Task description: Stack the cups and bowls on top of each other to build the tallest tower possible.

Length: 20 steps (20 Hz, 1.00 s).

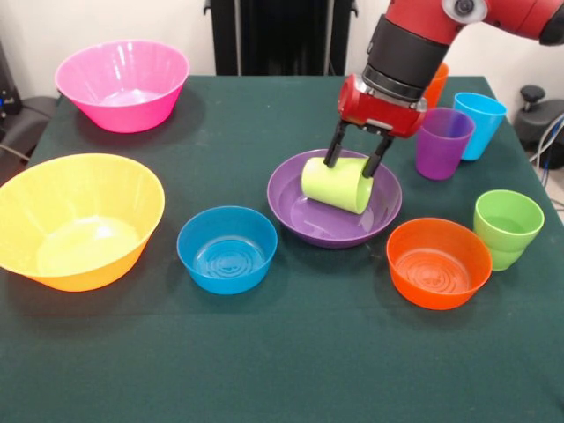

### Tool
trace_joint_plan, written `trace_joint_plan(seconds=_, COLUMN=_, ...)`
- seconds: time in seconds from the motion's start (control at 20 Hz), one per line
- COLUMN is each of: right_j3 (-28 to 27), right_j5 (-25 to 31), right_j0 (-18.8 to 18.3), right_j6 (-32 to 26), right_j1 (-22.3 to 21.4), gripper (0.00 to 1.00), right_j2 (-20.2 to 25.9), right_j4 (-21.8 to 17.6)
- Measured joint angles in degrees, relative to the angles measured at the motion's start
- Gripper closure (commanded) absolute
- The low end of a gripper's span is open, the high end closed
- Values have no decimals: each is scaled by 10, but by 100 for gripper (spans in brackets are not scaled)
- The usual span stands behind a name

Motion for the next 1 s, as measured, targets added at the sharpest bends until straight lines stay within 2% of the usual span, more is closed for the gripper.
trace_joint_plan(seconds=0.5, right_j3=11, right_j5=-76, right_j0=-18, right_j6=0, right_j1=36, gripper=0, right_j2=-53, right_j4=4)
trace_joint_plan(seconds=1.0, right_j3=21, right_j5=-85, right_j0=-17, right_j6=0, right_j1=50, gripper=0, right_j2=-61, right_j4=10)
